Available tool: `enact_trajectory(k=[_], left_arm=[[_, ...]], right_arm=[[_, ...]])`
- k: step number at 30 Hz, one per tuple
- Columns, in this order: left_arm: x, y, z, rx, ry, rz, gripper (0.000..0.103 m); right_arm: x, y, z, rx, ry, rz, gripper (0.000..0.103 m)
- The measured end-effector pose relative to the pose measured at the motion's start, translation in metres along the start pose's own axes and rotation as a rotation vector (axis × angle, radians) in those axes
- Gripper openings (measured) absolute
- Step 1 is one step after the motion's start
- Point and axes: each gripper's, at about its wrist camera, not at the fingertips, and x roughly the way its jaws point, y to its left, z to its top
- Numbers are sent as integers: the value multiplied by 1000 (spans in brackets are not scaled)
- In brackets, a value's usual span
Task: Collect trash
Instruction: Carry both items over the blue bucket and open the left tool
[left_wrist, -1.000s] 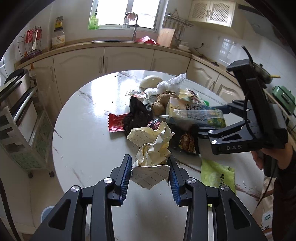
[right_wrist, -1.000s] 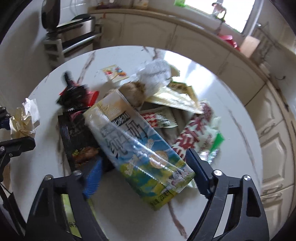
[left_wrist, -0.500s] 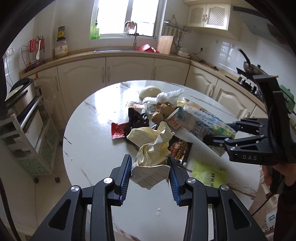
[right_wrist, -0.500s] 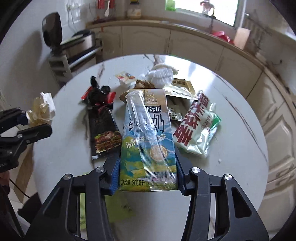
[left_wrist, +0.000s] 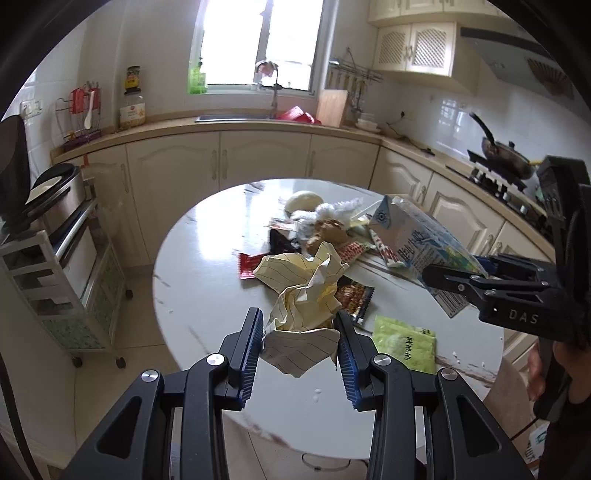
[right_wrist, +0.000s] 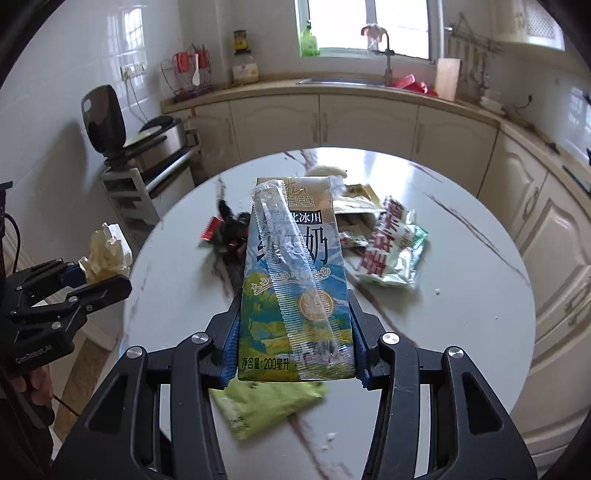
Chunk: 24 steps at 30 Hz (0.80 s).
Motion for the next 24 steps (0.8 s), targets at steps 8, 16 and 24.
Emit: enact_trajectory(k=[8,16,24], left_arm=[[-56,74,-45,-116,-28,81,36],[-103,178,-107,-289,-1,228,36],[-111,275,-178,-488,137,334,36]], right_arm=[[-5,84,3,-85,-27,116,46],[37,213,3,-200,-12,301,46],[99,313,-10,-254,42,394,46]])
